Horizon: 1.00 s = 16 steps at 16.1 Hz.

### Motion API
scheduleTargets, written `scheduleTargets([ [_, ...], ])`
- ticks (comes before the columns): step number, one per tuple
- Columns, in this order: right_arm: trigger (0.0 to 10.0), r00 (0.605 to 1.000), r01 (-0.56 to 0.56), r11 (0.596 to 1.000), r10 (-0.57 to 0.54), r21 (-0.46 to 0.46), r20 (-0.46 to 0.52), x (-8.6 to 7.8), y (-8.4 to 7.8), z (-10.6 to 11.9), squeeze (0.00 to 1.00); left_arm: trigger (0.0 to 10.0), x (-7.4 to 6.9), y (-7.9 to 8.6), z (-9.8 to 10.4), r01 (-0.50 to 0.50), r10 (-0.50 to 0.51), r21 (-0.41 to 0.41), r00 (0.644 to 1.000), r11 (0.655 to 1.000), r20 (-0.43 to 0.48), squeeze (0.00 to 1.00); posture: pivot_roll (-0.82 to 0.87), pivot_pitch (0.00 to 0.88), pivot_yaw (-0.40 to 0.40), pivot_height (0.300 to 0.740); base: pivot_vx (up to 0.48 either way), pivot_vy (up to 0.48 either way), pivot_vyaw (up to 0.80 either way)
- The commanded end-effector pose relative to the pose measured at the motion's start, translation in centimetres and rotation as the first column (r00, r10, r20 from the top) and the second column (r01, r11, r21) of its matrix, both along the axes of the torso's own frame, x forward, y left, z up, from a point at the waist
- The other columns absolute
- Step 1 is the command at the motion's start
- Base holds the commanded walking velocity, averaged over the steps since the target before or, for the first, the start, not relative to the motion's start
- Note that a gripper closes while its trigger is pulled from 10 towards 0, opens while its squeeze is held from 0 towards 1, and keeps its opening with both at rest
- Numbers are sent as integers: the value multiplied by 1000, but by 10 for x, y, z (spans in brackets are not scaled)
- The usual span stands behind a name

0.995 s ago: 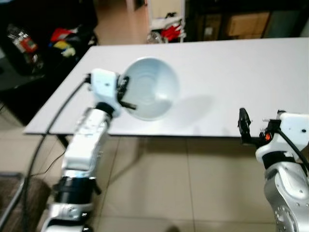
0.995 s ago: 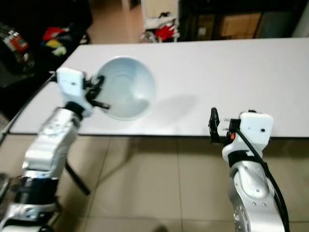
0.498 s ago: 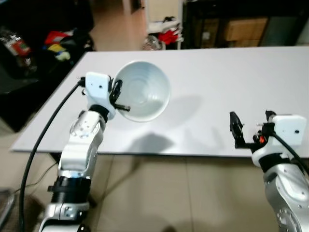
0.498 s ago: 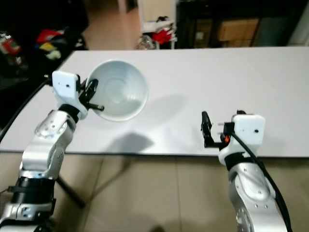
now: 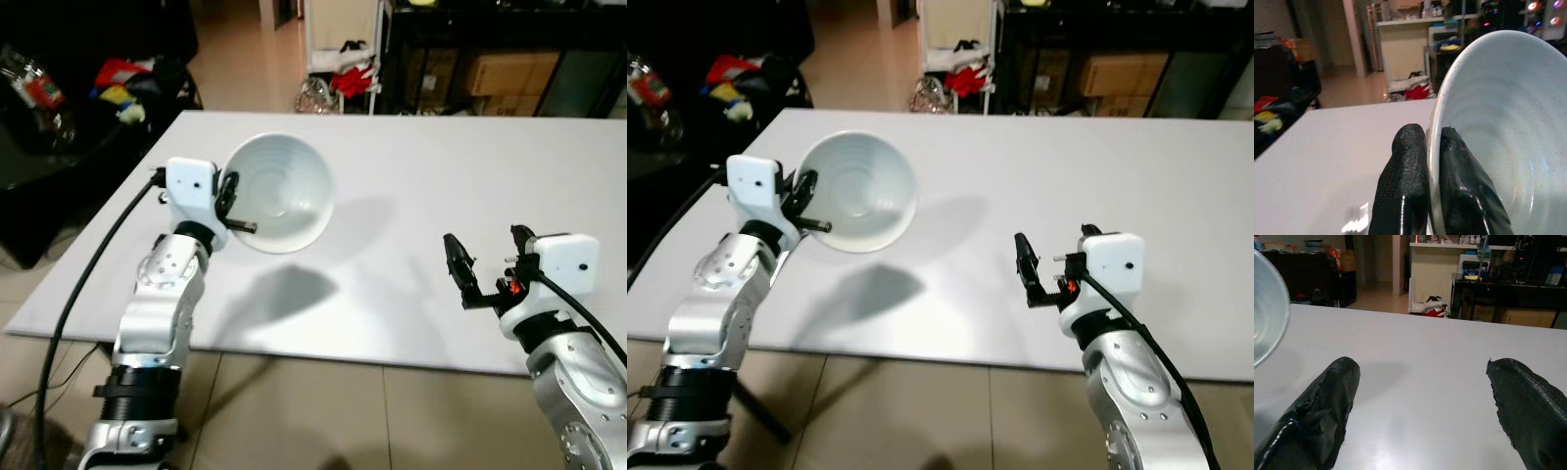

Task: Setting the table

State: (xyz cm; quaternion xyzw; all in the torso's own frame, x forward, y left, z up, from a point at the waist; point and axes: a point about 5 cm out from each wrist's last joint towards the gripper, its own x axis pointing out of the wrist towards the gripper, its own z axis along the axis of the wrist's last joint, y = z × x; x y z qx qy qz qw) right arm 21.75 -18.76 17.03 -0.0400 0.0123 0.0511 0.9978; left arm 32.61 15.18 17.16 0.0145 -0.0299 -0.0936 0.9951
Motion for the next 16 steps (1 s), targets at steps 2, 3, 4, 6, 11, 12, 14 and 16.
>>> scheduleTargets([
  [2,10000,1000,0,1000,0,0,6,0,-4,2,0,10000,3,-7,10,22,-22,6,999,1000,36,0,-60,0,48,740,371,0,0],
  [3,10000,1000,-4,1000,4,-4,4,0,-5,2,0,10000,3,-7,9,22,-23,6,999,1000,34,0,-63,0,50,740,371,0,0],
  [4,10000,1000,-3,1000,3,-2,-2,-1,-6,1,0,10000,4,-7,10,25,-25,6,999,1000,33,0,-63,0,53,740,371,0,0],
  [6,10000,1000,-6,1000,6,-2,-2,-1,-7,1,0,10000,5,-7,10,28,-28,5,999,1000,32,0,-65,0,57,740,369,0,0],
  [11,10000,1000,-16,1000,16,-2,-8,-2,-6,0,0,10000,8,-8,7,29,-29,7,1000,1000,2,0,-67,0,63,740,356,0,0],
  [12,10000,1000,-25,1000,25,0,-14,-2,-6,0,0,10000,10,-9,5,29,-29,10,999,1000,-26,0,-67,0,66,740,0,0,0],
  [14,10000,999,-40,999,41,19,-32,-2,-5,-1,0,10000,17,-11,0,30,-30,-5,996,1000,-87,0,-68,0,71,740,0,0,0],
  [16,10000,996,-77,997,78,27,-40,-3,-3,0,0,10000,26,-11,-4,16,-17,-8,989,1000,-150,0,-68,0,71,740,0,0,0],
])
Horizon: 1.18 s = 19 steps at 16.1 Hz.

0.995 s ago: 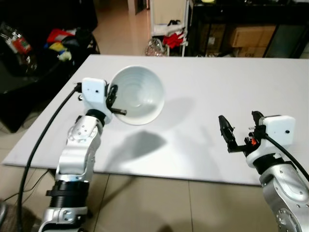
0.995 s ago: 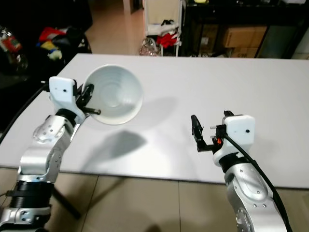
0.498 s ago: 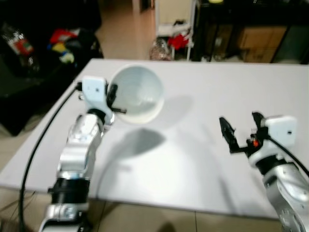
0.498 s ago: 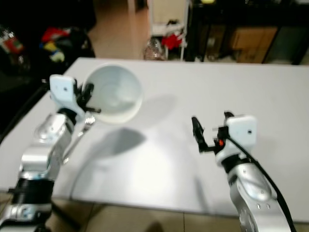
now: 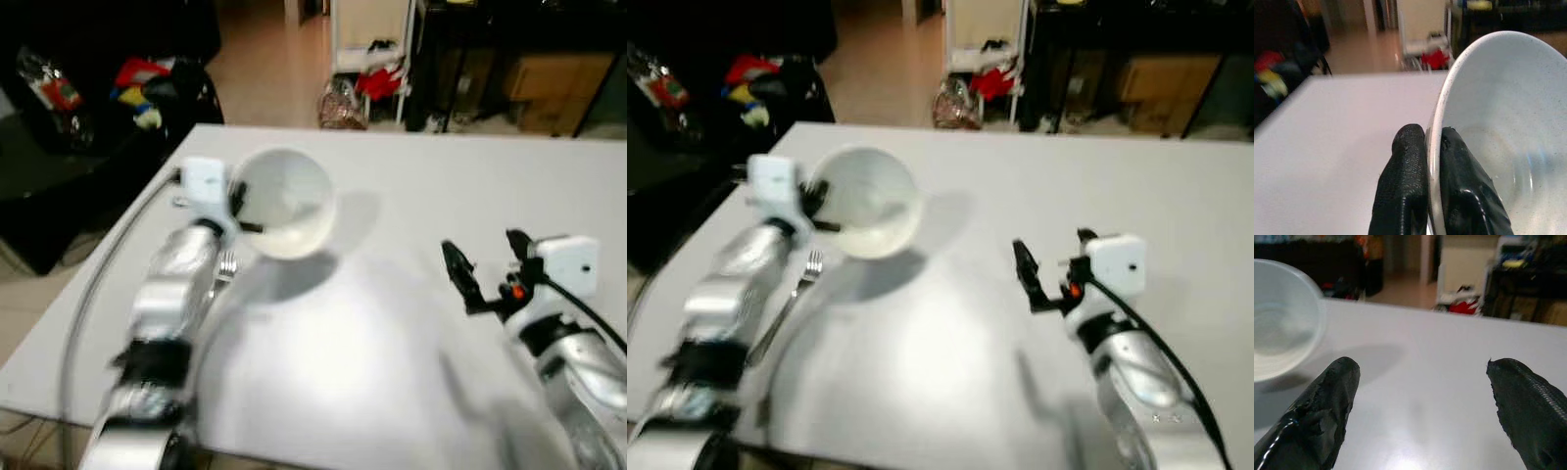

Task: Setting the table

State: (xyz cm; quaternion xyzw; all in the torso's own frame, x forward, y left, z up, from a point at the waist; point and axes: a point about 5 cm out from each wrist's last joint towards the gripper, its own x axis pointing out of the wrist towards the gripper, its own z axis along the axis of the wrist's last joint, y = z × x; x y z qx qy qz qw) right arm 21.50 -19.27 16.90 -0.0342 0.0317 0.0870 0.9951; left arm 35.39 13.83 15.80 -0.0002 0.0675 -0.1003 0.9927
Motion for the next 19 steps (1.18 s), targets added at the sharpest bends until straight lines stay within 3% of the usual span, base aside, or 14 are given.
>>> scheduleTargets([
  [1,10000,999,-51,999,51,15,4,-1,6,3,0,10000,6,1,6,-10,10,-9,1000,1000,-5,0,-71,0,81,740,0,0,0],
  [5,10000,965,-260,965,259,-24,-41,-8,16,4,0,10000,30,-3,-5,-98,68,-134,975,986,-213,0,-83,0,105,740,0,0,0],
  [10,10000,907,-411,912,405,-24,-116,-19,24,-1,0,10000,40,0,-15,-226,129,-241,923,944,-362,0,-81,0,107,740,0,0,0],
  [16,10000,869,-474,880,469,1,-157,-26,28,-5,0,10000,37,9,-33,-371,241,-204,849,906,-470,0,-82,0,104,740,0,0,0],
  [17,10000,866,-479,878,474,7,-161,-26,29,-5,0,10000,37,9,-33,-376,241,-211,846,902,-476,208,-82,0,103,740,0,0,0],
  [18,10000,863,-483,876,478,11,-165,-27,29,-5,0,10000,37,9,-33,-382,244,-210,841,900,-482,1000,-81,0,102,740,0,0,0],
  [19,10000,862,-484,875,479,13,-167,-27,28,-5,0,10000,38,9,-32,-383,241,-218,841,897,-485,1000,-81,0,101,740,0,0,0],
])
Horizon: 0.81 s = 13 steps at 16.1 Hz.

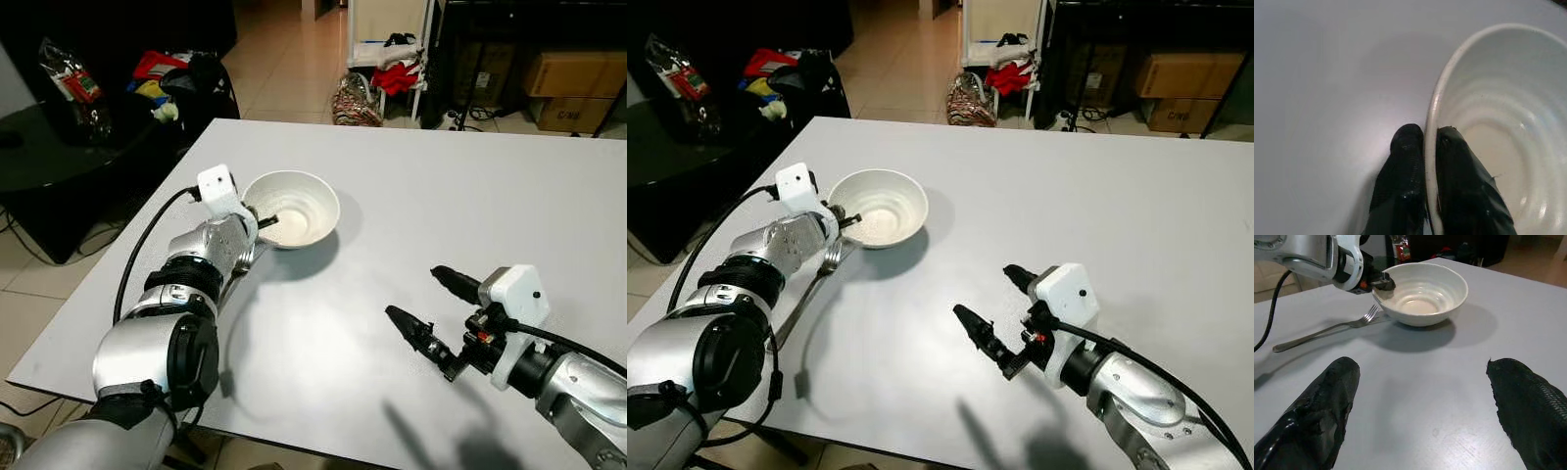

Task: Setting the table

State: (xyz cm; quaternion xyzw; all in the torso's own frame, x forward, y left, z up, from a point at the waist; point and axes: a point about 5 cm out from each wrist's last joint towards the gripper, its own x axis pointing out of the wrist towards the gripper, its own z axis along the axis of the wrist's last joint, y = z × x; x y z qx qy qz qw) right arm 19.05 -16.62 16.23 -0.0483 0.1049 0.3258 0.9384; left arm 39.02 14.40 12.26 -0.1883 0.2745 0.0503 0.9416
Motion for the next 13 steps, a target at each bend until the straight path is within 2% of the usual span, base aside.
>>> scheduleTargets([
  [1,10000,1000,-19,1000,19,1,-4,-2,2,2,0,10000,2,4,5,-13,13,-3,1000,1000,-3,1000,-81,0,101,740,0,0,0],
  [6,10000,999,-35,999,36,21,-31,-4,0,3,0,10000,5,5,13,32,-31,-25,999,999,23,1000,-77,0,99,740,0,0,0],
  [7,10000,999,-34,999,34,21,-33,-4,-2,5,0,10000,7,11,16,33,-33,-15,999,999,43,824,-77,0,99,740,0,0,0],
  [8,10000,999,-22,1000,22,17,-28,-4,-4,6,0,10000,8,13,22,44,-42,-24,997,999,66,0,-81,0,101,740,0,0,0],
  [9,10000,1000,-10,1000,11,14,-21,-4,-6,7,0,10000,9,16,26,51,-50,-18,996,999,77,0,-81,0,101,740,0,0,0],
  [11,10000,997,70,996,-70,49,8,-5,-12,12,0,10000,15,37,48,-26,-16,177,972,984,232,0,-100,0,104,740,0,0,0],
  [12,10000,991,120,990,-124,79,52,-5,-12,17,0,10000,14,40,61,-49,-44,261,940,964,339,0,-109,0,110,740,0,0,0],
  [13,10000,979,173,980,-183,101,94,-4,-12,21,0,10000,11,39,71,-60,-71,294,907,954,416,0,-113,0,113,740,0,0,0],
])
